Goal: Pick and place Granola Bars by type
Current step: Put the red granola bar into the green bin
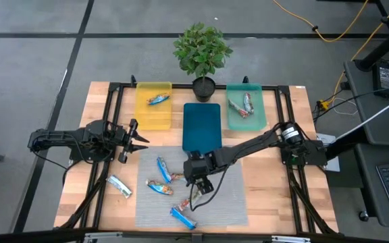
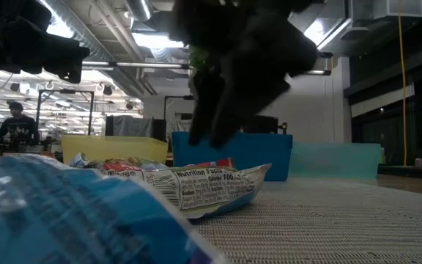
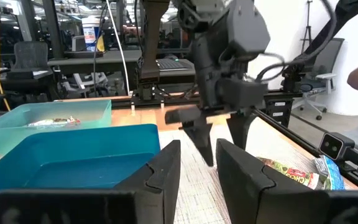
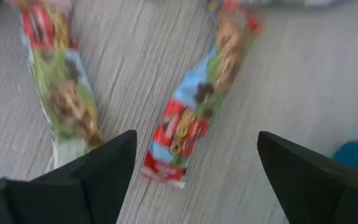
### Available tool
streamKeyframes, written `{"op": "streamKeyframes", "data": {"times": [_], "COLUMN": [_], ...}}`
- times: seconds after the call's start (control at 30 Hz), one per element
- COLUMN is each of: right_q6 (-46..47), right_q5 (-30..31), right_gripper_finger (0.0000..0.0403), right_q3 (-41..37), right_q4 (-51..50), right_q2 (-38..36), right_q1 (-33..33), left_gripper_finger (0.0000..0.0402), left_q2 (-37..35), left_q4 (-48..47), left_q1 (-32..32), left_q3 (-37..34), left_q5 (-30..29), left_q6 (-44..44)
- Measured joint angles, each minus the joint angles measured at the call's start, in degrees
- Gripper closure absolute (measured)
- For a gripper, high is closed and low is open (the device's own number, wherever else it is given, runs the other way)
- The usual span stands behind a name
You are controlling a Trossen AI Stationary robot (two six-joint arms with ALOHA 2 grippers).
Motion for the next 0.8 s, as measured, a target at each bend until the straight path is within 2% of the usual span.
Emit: {"op": "streamKeyframes", "data": {"times": [0.27,0.63,0.8], "right_q6": [1.3,1.7,1.6], "right_q5": [-2.8,-3.4,-3.4], "right_gripper_finger": [0.0067,0.0068,0.0086], "right_q3": [-4.3,-7.2,-7.2], "right_q4": [4.7,10.4,10.4], "right_q2": [0.0,0.0,0.0], "right_q1": [0.0,-1.7,-1.8], "left_gripper_finger": [0.0307,0.0308,0.0307], "left_q2": [0.0,0.0,0.0], "left_q4": [0.0,0.0,0.0], "left_q1": [0.0,0.0,0.0], "left_q3": [0.0,0.0,0.0], "left_q5": [0.0,0.0,0.0], "left_q6": [0.0,0.0,0.0]}}
